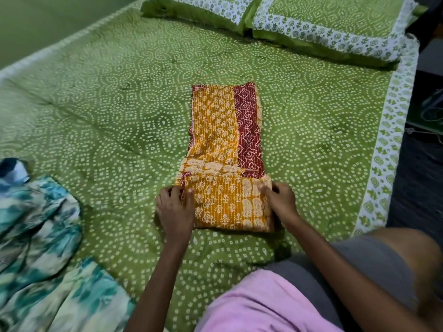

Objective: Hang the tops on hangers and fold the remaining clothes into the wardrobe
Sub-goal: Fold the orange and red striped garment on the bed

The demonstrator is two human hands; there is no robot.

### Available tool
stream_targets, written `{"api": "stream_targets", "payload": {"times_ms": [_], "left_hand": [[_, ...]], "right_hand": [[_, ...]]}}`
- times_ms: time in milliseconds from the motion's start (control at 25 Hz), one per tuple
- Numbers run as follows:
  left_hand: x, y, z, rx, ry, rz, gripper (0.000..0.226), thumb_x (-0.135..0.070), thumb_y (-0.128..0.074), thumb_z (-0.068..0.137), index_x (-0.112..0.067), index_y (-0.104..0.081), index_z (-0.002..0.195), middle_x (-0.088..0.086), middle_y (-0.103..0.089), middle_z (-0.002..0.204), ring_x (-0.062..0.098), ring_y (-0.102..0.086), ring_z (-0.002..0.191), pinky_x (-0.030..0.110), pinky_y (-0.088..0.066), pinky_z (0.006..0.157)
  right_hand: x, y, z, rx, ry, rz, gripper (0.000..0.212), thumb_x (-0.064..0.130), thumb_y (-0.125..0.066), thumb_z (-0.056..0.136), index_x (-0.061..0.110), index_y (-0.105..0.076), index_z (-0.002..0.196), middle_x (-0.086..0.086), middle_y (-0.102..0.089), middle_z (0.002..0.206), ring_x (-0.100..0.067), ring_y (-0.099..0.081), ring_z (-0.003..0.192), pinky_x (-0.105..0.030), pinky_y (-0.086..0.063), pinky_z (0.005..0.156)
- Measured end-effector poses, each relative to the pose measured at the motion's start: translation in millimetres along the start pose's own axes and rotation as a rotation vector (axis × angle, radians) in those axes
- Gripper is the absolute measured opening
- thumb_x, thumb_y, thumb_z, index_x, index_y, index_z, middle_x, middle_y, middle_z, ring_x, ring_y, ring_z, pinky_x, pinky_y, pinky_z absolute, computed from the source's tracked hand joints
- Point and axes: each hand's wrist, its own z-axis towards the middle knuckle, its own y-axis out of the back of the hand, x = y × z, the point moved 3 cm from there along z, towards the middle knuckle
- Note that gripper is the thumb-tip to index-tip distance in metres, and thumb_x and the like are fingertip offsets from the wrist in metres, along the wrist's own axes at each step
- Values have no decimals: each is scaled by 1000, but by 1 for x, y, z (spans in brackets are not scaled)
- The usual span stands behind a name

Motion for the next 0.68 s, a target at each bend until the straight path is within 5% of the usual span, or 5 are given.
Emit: {"api": "stream_targets", "payload": {"times_ms": [160,320,400,560,680], "left_hand": [[-4,4,12,-37,-161,-71,24,-20,-45,99,0,-56,107,4,-54,73,13,-48,58,16,-27,50],[3,-18,19,246,-7,236,39,-33,-40,100,-8,-41,130,16,-65,105,30,-61,92,36,-45,75],[0,-12,21,227,10,252,45,-28,-48,97,-4,-37,133,19,-56,120,31,-56,105,38,-45,83],[-24,-3,12,-17,-577,-38,38,9,-51,84,1,-55,121,17,-49,133,24,-49,119,29,-43,97],[-18,-35,9,466,-620,152,50,-30,-19,98,-16,-21,146,1,-13,157,14,-5,144,31,-8,118]], "right_hand": [[0,-11,3,-189,235,-101,15,24,-41,99,11,-48,96,-1,-45,63,-13,-38,49,-25,-29,44],[-20,-26,6,-178,167,-653,27,29,-34,101,7,-46,111,-4,-54,69,-18,-49,57,-26,-32,48],[-12,-22,5,-145,81,-915,32,31,-33,101,7,-42,120,-5,-59,80,-19,-51,65,-28,-35,55],[30,-31,-1,-435,436,-889,43,8,-63,86,4,-48,126,-13,-60,113,-25,-59,97,-33,-50,78],[8,-82,-20,137,497,-671,53,31,-37,101,13,-22,148,-8,-24,154,-21,-22,141,-36,-15,114]]}}
